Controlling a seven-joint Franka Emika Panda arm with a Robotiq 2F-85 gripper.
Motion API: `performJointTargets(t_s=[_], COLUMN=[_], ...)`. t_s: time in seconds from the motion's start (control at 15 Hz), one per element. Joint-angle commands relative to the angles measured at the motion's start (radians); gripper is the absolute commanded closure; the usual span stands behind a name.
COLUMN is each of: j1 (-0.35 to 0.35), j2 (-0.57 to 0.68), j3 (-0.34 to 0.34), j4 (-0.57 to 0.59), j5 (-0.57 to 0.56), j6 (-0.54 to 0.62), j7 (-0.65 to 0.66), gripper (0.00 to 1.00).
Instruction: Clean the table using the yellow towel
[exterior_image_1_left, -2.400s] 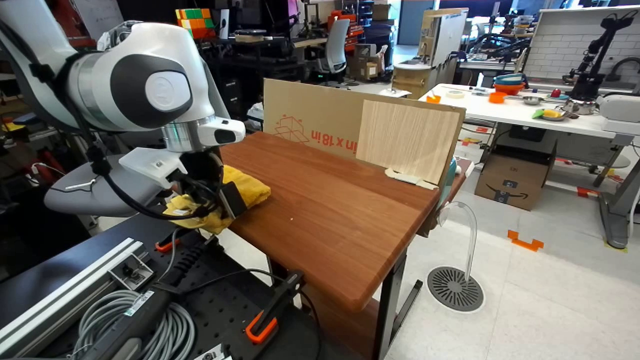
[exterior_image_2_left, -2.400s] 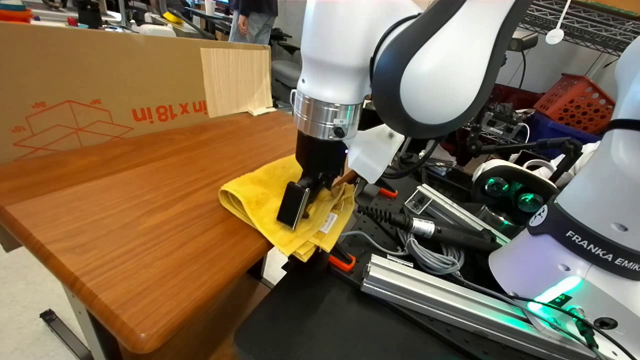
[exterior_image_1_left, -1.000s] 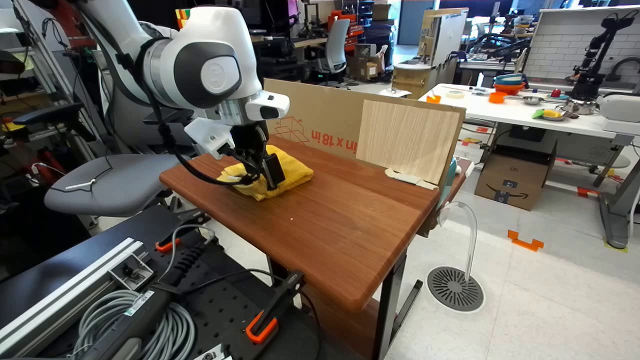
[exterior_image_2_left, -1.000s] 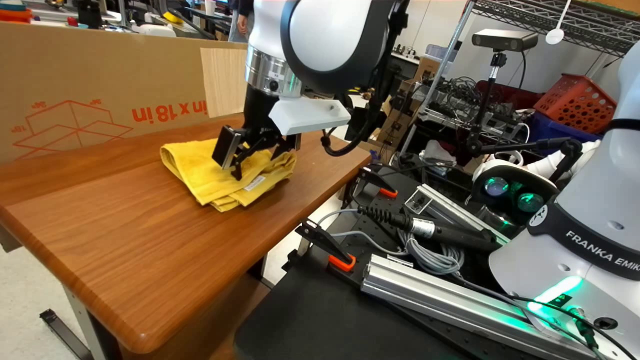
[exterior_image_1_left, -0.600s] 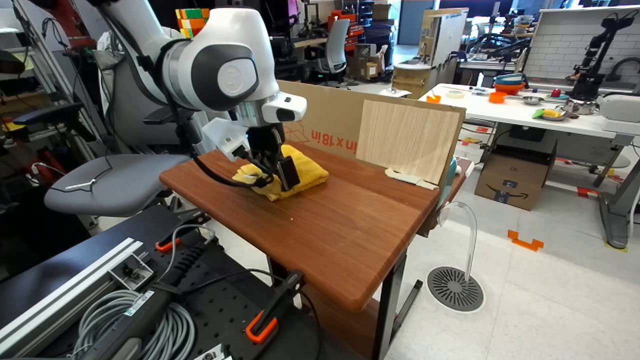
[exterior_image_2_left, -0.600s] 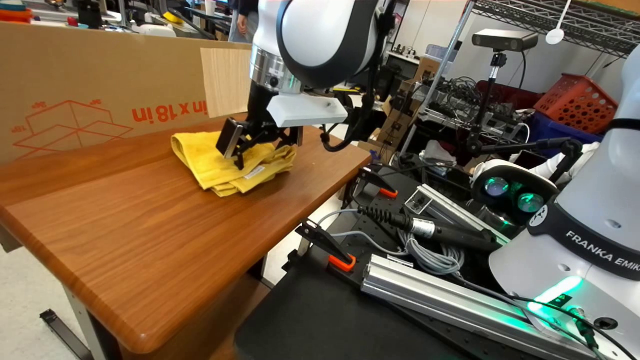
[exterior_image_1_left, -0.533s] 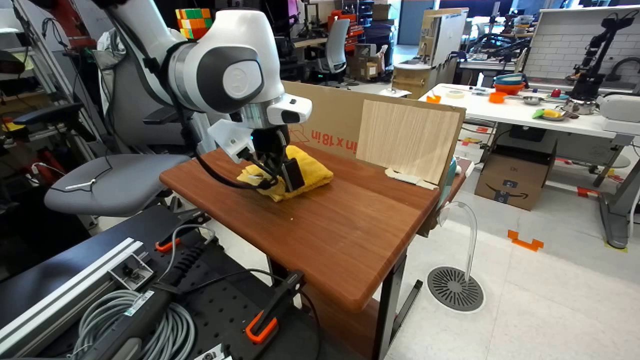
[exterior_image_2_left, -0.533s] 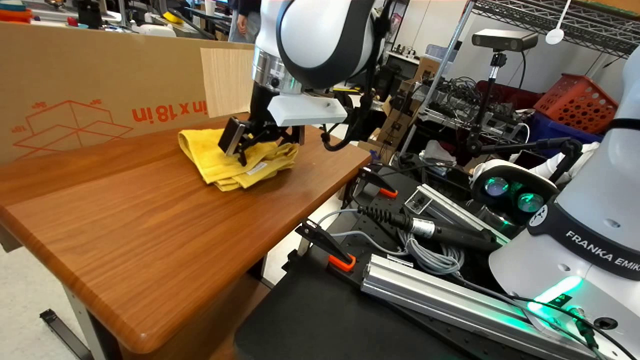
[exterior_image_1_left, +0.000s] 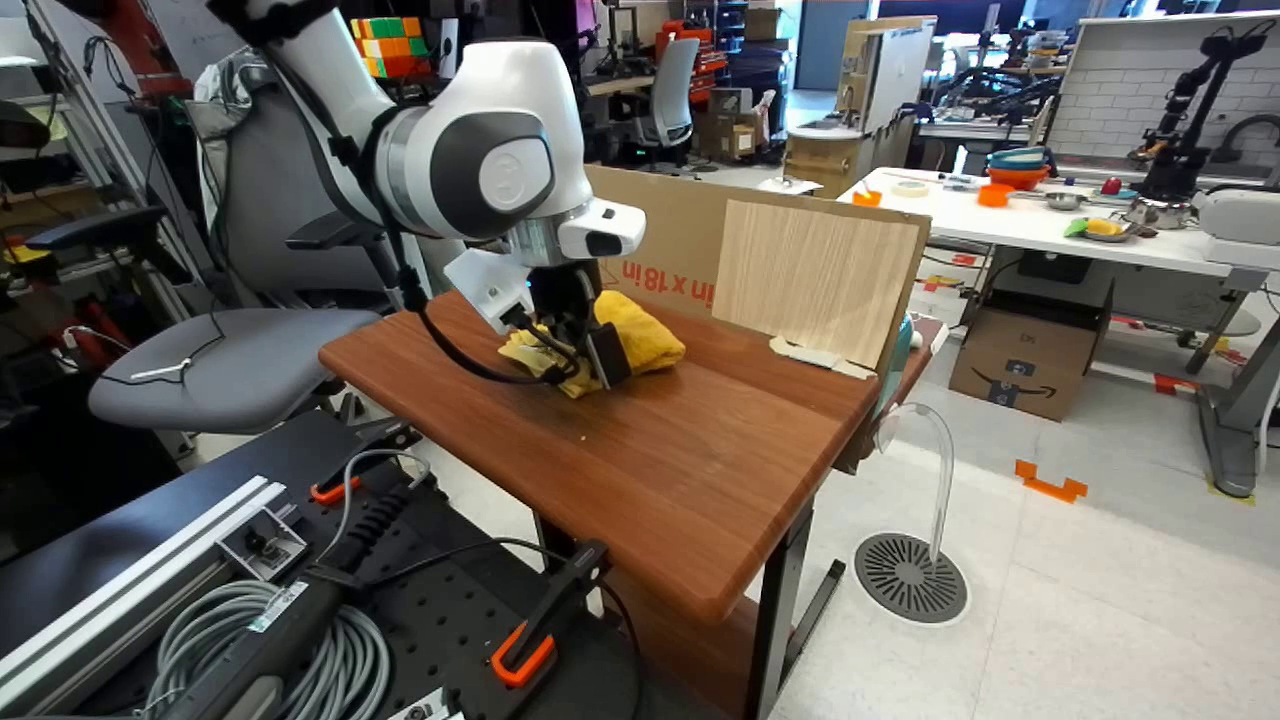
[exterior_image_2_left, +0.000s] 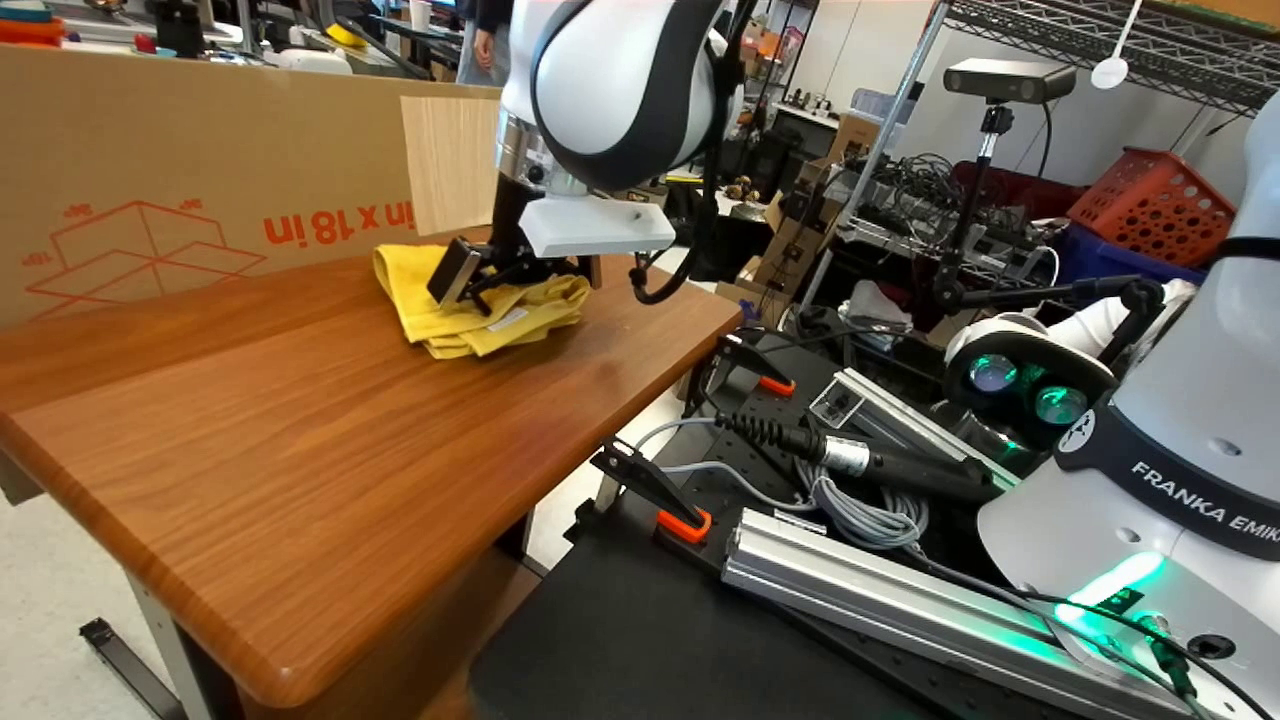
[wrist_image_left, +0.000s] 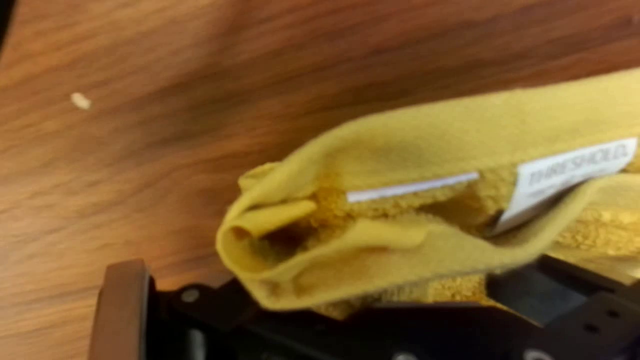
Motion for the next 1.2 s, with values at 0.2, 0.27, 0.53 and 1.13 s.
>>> performJointTargets(t_s=[0.2,0.27,0.53,1.13], j1=[0.138,0.145,0.110,-0.082], j2=[-0.003,0.006,0.037,0.144], j3=[0.096,0.120,0.256,0.407], j4=[-0.007,-0.003,0.006,0.086], j5=[0.013,0.018,0.062,0.072], j6=[0.056,0.072,0.105,0.407], j7=[0.027,0.018,-0.042,-0.153], gripper=[0.00,0.00,0.00,0.00])
